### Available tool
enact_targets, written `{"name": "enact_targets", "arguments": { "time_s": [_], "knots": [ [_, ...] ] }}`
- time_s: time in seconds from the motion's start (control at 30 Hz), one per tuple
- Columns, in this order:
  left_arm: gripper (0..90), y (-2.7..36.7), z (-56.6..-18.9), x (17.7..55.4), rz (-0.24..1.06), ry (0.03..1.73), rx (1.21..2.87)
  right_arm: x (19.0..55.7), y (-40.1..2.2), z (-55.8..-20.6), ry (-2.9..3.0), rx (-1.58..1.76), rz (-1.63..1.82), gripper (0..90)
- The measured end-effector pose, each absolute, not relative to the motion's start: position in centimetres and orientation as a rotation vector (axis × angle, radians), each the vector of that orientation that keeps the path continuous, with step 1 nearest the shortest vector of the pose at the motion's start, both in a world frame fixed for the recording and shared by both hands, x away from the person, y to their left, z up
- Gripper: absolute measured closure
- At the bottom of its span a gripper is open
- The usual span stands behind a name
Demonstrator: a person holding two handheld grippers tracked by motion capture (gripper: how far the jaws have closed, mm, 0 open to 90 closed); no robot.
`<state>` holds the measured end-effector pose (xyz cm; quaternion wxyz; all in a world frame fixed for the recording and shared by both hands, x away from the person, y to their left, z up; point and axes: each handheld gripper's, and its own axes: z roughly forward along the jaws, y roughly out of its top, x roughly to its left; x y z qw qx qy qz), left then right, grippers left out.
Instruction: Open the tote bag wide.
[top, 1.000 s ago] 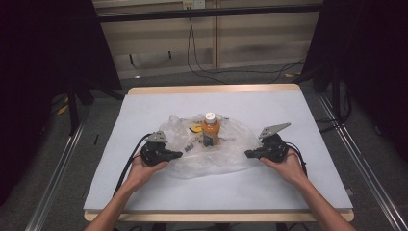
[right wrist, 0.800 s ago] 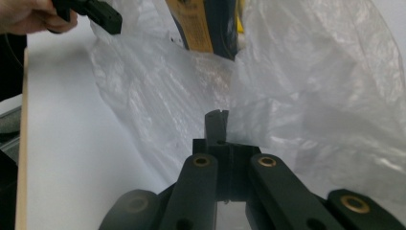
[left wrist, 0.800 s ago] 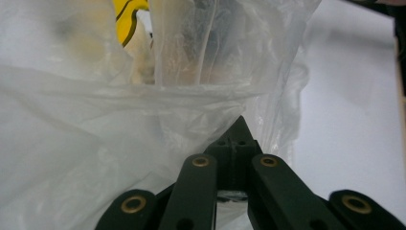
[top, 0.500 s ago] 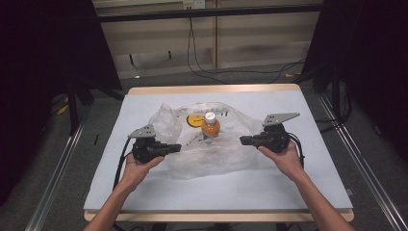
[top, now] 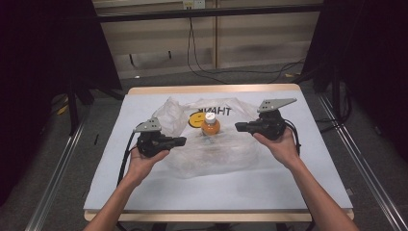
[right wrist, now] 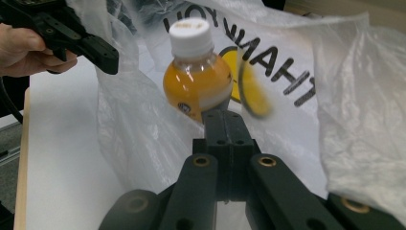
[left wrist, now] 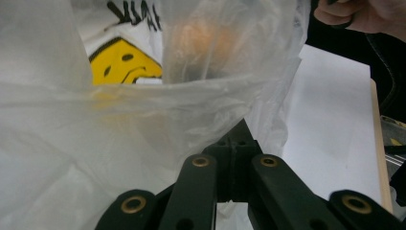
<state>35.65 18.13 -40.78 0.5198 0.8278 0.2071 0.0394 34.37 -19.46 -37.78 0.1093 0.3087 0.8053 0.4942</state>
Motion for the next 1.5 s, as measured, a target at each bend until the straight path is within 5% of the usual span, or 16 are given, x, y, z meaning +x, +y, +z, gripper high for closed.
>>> {"name": "enact_targets", "arguments": {
  "time_s": [0.27,0.63,0.77,0.87,1.17,1.2,1.3,1.33,1.5],
  "knots": [
    [90.0,17.2,-40.1,37.3,0.204,0.545,2.092,36.6,-19.4,-36.3,2.389,0.914,1.277,90.0],
    [90.0,15.1,-45.3,40.6,0.205,0.621,2.365,40.5,-17.6,-45.0,2.667,1.007,0.812,90.0],
    [90.0,16.0,-46.2,41.6,0.147,0.594,2.456,40.4,-17.4,-46.4,2.717,0.975,0.729,90.0],
    [90.0,15.8,-47.0,41.3,0.133,0.732,2.384,40.2,-17.6,-46.3,2.728,0.959,0.729,90.0],
    [90.0,17.7,-46.7,41.7,0.200,0.764,2.444,37.7,-19.5,-45.8,2.834,0.833,0.605,90.0],
    [90.0,18.3,-46.1,42.5,0.213,0.604,2.565,37.5,-19.8,-45.8,2.834,0.835,0.613,90.0],
    [90.0,18.1,-46.0,42.3,0.222,0.604,2.587,36.9,-20.6,-45.9,2.835,0.850,0.640,90.0],
    [90.0,17.7,-46.3,41.6,0.210,0.726,2.515,36.9,-20.6,-45.9,2.835,0.850,0.640,90.0],
    [90.0,18.5,-46.1,41.7,0.208,0.665,2.568,36.0,-21.2,-45.9,2.824,0.806,0.628,90.0]
  ]
}}
